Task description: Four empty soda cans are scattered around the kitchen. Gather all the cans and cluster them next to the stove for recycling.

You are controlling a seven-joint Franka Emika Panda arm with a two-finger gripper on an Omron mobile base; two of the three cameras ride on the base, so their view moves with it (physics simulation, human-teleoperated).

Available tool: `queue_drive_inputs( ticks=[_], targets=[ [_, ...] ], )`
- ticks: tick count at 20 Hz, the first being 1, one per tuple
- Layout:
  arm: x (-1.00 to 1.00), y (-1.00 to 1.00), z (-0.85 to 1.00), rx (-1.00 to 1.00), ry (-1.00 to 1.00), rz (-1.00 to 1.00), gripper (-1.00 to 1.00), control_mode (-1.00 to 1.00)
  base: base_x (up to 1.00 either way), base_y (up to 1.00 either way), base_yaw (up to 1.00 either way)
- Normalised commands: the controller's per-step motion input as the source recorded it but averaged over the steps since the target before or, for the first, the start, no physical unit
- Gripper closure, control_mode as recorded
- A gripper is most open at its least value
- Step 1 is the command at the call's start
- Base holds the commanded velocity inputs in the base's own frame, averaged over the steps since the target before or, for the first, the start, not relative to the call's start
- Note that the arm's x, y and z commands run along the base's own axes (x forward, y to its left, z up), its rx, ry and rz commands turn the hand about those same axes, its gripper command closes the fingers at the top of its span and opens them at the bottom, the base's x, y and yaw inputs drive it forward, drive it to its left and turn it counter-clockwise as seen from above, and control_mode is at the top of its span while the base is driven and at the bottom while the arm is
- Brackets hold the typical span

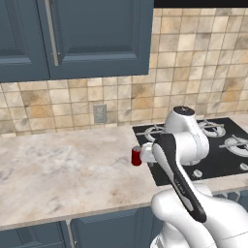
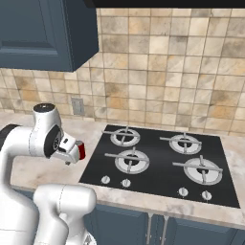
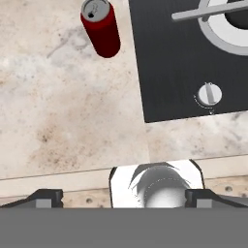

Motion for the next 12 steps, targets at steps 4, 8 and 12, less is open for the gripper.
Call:
queue_drive_inputs(
  ticks=[4, 8, 12],
  targets=[
    [0.00, 0.04, 0.00, 0.00, 0.01, 0.00, -1.00, -1.00, 0.00, 0.00, 0.00],
    [0.00, 0.00, 0.00, 0.00, 0.00, 0.00, -1.00, -1.00, 0.00, 0.00, 0.00],
    [0.00, 0.00, 0.00, 0.00, 0.00, 0.00, -1.00, 1.00, -0.04, 0.10, 0.00]
  ],
)
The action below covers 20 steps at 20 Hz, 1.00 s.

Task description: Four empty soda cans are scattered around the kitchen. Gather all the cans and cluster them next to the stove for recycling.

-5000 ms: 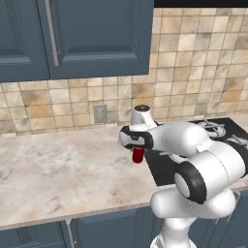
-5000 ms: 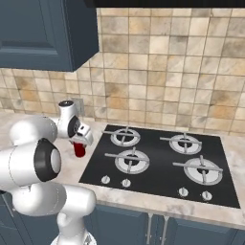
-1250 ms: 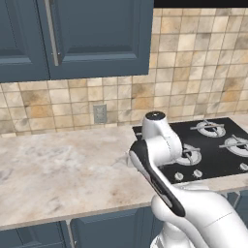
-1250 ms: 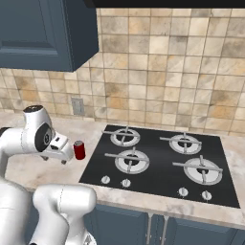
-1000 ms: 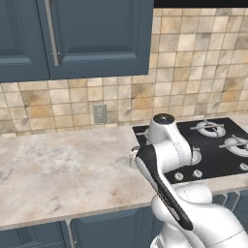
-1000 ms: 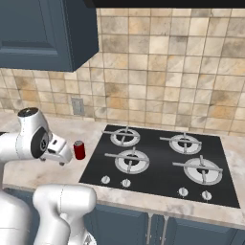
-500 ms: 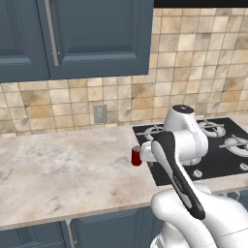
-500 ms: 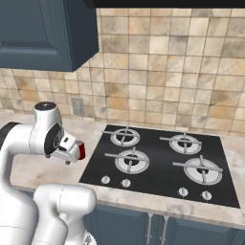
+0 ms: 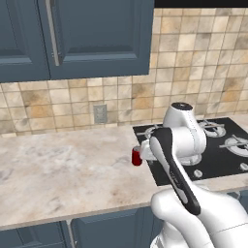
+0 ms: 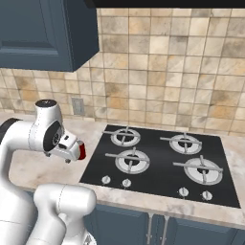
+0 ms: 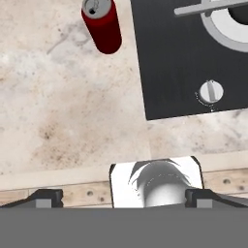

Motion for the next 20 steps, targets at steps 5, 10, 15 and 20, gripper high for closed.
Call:
queue_drive_inputs(
  ticks=[5, 10, 15, 20],
  targets=[
    [0.00, 0.00, 0.00, 0.00, 0.00, 0.00, -1.00, 1.00, 0.01, 1.00, 0.02],
    [0.00, 0.00, 0.00, 0.00, 0.00, 0.00, -1.00, 1.00, 0.37, 1.00, 0.00],
    [0.00, 0.00, 0.00, 0.00, 0.00, 0.00, -1.00, 1.00, 0.23, 1.00, 0.00],
    [0.00, 0.00, 0.00, 0.00, 0.00, 0.00, -1.00, 1.00, 0.16, 1.00, 0.00]
  ],
)
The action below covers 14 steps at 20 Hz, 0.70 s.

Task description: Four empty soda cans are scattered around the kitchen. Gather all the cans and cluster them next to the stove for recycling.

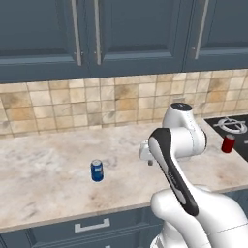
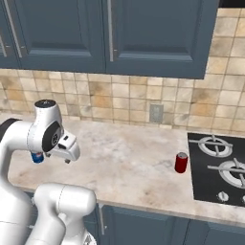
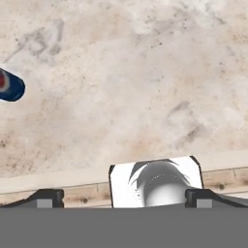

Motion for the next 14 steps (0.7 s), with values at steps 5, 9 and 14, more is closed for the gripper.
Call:
queue_drive_inputs(
  ticks=[5, 9, 14],
  targets=[
    [0.00, 0.00, 0.00, 0.00, 0.00, 0.00, -1.00, 1.00, 0.44, 0.30, -0.02],
    [0.00, 0.00, 0.00, 0.00, 0.00, 0.00, -1.00, -1.00, 0.02, 0.00, 0.00],
    [0.46, 0.70, 0.00, -0.11, 0.00, 0.00, -1.00, -1.00, 0.00, 0.00, 0.00]
  ],
)
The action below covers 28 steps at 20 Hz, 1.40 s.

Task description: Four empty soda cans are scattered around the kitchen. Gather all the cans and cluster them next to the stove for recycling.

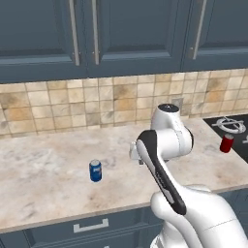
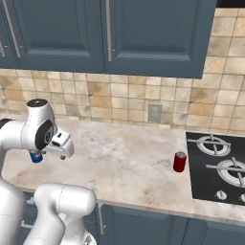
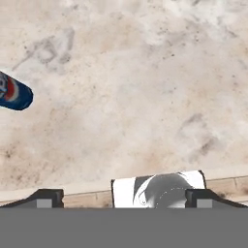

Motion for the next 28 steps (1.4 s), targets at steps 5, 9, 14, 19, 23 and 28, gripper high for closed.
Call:
queue_drive_inputs(
  ticks=[5, 9, 14, 19, 23, 28],
  targets=[
    [0.57, 0.88, 0.00, -0.15, 0.00, -0.01, -1.00, -1.00, 0.00, 0.00, 0.00],
    [0.29, 0.32, 0.00, -0.04, 0.00, -0.06, -1.00, -1.00, 0.00, 0.00, 0.00],
    [0.12, 0.28, -0.13, 0.06, 0.00, 0.02, -1.00, -1.00, 0.00, 0.00, 0.00],
    [0.17, 0.58, -0.40, 0.15, 0.00, 0.12, -1.00, -1.00, 0.00, 0.00, 0.00],
    [0.37, 0.66, -0.35, 0.03, 0.00, 0.10, -1.00, -1.00, 0.00, 0.00, 0.00],
    [0.35, 0.70, -0.04, 0.00, -0.02, 0.04, -1.00, -1.00, 0.00, 0.00, 0.00]
  ],
)
